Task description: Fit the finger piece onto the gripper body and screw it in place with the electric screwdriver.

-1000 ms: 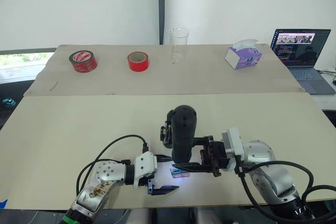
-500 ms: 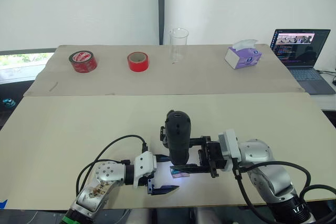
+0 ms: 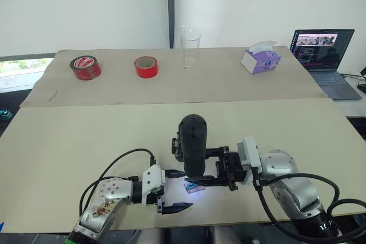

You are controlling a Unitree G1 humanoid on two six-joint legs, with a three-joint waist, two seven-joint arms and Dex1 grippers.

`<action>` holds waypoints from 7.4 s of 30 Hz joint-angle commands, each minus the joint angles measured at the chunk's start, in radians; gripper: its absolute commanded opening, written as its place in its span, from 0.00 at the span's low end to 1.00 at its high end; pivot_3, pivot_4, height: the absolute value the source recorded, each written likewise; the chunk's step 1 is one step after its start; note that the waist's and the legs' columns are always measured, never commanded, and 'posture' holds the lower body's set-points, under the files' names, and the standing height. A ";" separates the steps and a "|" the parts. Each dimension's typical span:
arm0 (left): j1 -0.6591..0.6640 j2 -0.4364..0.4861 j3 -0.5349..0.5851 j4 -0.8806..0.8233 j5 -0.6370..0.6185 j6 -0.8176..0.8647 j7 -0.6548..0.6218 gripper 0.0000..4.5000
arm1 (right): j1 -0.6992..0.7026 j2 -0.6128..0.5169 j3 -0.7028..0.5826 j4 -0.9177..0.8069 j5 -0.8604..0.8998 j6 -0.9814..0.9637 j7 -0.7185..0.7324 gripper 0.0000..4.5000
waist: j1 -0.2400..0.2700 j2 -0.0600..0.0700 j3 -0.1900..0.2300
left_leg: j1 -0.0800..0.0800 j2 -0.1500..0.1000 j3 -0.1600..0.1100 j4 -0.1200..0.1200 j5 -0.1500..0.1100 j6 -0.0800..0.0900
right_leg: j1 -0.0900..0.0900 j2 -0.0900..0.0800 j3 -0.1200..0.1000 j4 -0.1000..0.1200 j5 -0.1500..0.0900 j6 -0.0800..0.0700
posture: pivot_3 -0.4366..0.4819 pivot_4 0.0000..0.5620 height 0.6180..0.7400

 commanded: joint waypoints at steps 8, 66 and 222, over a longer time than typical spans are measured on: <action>0.026 0.032 0.074 -0.023 -0.101 -0.032 -0.087 1.00 | -0.037 -0.005 -0.057 -0.097 0.079 0.025 -0.031 0.43 | -0.001 -0.002 0.001 | -0.001 0.000 0.000 0.000 0.000 0.000 | -0.001 0.000 0.000 0.000 0.000 0.001 | 0.48 0.27 1.00; -0.290 -0.154 0.106 0.396 0.073 -0.095 0.068 0.88 | -0.117 -0.083 -0.204 -0.135 0.168 0.126 -0.124 0.43 | 0.002 -0.006 0.004 | -0.003 0.000 -0.002 0.004 0.000 0.000 | 0.000 0.000 -0.001 0.001 0.003 0.003 | 0.48 0.27 1.00; -0.266 -0.117 0.049 0.323 0.123 0.054 0.081 0.50 | -0.431 0.168 -0.022 0.067 0.021 0.299 -0.203 0.43 | -0.002 -0.004 0.003 | -0.006 -0.001 -0.005 0.007 -0.001 0.002 | 0.000 -0.004 -0.008 0.000 0.005 0.004 | 0.48 0.27 1.00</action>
